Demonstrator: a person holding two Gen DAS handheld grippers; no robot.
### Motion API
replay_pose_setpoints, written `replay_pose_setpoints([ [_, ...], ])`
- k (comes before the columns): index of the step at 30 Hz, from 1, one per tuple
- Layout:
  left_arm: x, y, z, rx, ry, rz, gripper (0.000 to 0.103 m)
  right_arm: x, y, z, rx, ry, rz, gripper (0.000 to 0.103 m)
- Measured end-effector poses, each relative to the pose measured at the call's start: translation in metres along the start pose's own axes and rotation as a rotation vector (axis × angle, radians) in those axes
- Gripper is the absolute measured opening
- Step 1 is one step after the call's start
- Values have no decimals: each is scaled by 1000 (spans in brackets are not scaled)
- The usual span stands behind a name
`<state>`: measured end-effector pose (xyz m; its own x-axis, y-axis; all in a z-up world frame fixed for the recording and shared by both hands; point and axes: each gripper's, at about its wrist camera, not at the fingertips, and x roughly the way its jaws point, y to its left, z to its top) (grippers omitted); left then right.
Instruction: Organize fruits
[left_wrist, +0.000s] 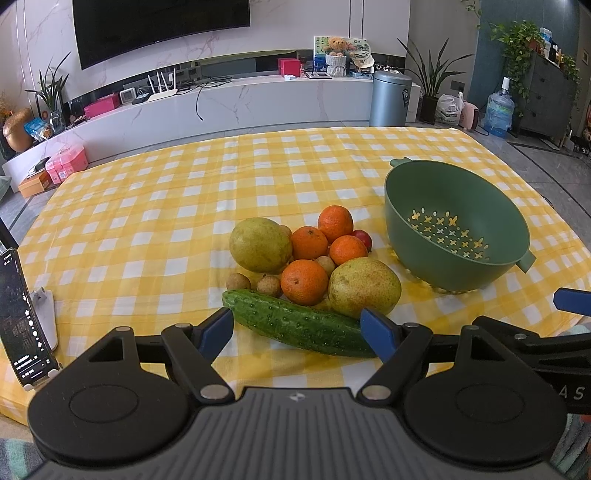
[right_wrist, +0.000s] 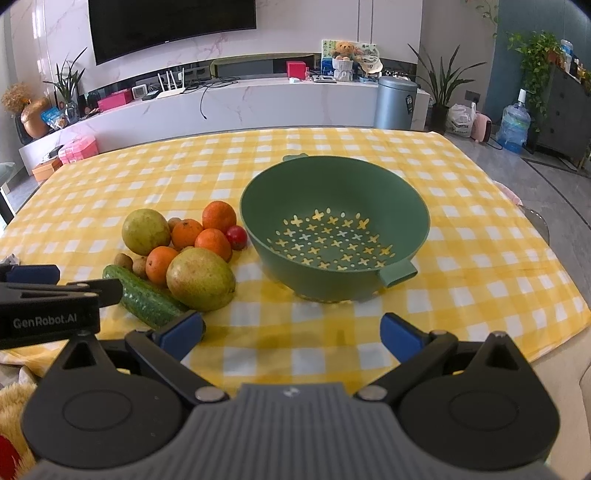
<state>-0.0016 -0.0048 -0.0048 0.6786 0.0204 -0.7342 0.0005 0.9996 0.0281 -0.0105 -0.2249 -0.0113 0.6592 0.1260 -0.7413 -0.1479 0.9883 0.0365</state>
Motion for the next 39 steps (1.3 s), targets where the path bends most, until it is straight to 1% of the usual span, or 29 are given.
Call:
replay_pose_setpoints([
  [30,1,1,0,-4,3,-8,92,7,2,-2,6,19,1,99],
  [32,4,5,0,-12,4,-14,88,9,1,-2,12,7,16,99],
  [35,11,14,2,-36,23,-33,78,13,0,-2,33,-29,79,98],
  [37,16,20,3,-44,36,-80,62,18,3,-1,27,-42,115,93],
  [38,19,24,4,-61,41,-96,60,23,5,0,19,-42,134,86],
  [39,22,28,4,-80,44,-110,57,27,7,2,16,-40,154,82],
])
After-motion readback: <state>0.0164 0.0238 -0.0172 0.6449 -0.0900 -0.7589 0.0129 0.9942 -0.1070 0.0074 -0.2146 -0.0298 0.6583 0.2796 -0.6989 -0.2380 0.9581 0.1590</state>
